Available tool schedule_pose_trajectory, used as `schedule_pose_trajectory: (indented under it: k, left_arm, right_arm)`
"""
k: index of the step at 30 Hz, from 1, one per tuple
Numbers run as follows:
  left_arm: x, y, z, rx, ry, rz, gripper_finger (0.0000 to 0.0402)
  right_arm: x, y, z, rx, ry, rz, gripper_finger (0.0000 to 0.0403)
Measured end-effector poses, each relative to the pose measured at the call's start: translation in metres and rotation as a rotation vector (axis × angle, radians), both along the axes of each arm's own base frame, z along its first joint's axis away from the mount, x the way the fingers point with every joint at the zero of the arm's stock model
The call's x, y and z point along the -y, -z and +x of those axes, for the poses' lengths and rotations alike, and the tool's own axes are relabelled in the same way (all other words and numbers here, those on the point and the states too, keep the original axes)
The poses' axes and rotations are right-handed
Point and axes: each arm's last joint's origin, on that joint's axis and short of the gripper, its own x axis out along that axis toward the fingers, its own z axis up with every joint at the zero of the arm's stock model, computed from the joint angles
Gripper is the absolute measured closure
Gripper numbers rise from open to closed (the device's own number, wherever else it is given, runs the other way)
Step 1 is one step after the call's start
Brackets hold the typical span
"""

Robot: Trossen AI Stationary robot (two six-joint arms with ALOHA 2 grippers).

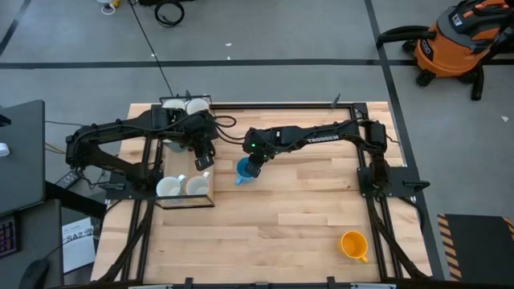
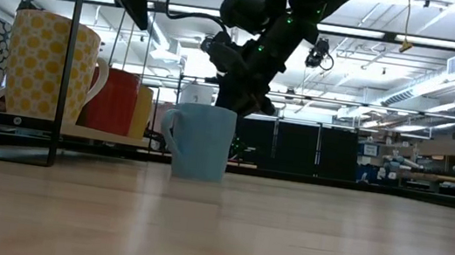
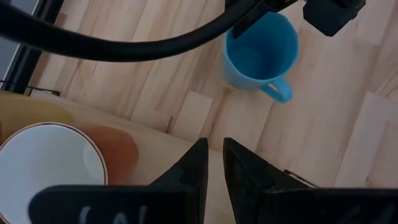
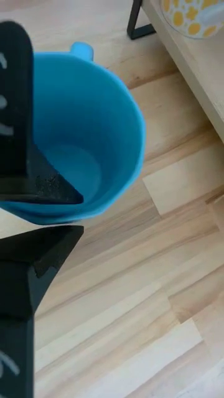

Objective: Place coffee mugs
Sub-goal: Move the blue mug to the center of the table, then put the blue mug on the shelf

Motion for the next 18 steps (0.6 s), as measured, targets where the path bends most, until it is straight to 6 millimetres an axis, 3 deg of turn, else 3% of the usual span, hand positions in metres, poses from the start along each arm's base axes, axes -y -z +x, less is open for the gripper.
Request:
schedule_pose_trajectory:
  k: [12,18]
  left_arm:
    - [0.0000,0.0000,0.0000,0.000,0.000,0.000,0.0345]
    - [0.0000,0.0000,0.0002,0.001,0.000,0.000,0.0345]
  right_arm:
    - [0.0001,-0.0003,0.0009,0.010,0.004,0.001,0.0261]
    - [0.0029,-0.0085,-0.0030,0.034,0.013,0.077,0.0255]
